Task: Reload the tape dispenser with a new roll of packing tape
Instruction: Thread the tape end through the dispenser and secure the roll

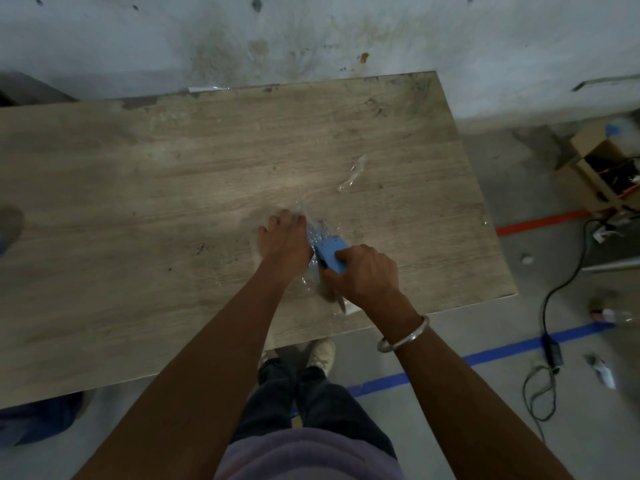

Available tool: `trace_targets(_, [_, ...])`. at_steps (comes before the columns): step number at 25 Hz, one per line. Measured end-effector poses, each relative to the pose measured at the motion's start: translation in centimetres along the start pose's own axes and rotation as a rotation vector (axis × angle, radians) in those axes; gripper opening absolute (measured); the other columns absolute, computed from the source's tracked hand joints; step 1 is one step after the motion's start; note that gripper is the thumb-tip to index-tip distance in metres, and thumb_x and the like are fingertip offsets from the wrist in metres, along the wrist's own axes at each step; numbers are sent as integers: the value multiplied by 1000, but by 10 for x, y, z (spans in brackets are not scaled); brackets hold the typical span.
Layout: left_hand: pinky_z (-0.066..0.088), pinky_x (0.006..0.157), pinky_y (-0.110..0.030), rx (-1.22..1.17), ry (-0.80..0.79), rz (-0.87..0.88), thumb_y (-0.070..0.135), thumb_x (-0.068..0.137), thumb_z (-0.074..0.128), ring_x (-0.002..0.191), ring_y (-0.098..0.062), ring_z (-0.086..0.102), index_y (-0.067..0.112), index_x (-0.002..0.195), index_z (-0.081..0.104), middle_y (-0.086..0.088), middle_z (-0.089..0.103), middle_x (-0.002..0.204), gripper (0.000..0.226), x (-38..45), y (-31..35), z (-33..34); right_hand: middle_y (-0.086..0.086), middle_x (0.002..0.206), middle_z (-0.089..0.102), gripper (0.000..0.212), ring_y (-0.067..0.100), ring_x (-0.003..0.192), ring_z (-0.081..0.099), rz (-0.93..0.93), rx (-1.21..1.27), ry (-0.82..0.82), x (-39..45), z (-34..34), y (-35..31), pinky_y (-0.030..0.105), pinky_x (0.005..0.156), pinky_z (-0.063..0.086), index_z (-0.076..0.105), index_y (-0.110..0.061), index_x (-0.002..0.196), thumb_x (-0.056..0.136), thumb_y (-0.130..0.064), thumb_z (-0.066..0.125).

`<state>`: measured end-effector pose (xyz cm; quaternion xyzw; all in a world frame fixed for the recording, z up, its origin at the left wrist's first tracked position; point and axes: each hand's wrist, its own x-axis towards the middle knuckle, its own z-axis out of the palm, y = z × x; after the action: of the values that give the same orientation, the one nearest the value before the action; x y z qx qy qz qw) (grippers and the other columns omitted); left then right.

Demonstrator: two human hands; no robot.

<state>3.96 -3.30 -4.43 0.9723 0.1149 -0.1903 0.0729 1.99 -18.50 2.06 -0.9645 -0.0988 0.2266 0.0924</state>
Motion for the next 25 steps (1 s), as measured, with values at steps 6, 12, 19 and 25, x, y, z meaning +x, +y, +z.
trace_targets(6, [33,106,-50,-79,-52,23,36,87,61,140,-29,28,31,142,41,-5,26,156,59,-35,-2,12,7,112,65,53,25,98,64,0,9,-10,-30,8,14,35,82,48,66,-21,120,81,-57,59])
trace_targets(12, [34,106,-50,-61,-83,54,34,90,55,140,-30,30,28,141,44,-7,30,154,52,-59,6,17,6,113,67,53,23,100,64,-3,18,-9,-47,11,22,34,83,49,66,-19,118,81,-57,62])
trace_targets(19, [36,105,-50,27,-75,100,38,86,61,134,-33,36,27,139,44,-11,32,150,57,-84,12,30,3,111,68,56,21,98,65,-12,-5,-19,-56,14,27,32,80,49,66,-18,117,80,-59,60])
trace_targets(25, [38,100,-45,80,-42,227,37,88,56,128,-31,41,28,130,55,-9,44,140,43,-96,23,35,4,107,69,52,20,97,66,-25,-5,-6,-65,16,32,31,80,49,68,-16,115,84,-57,59])
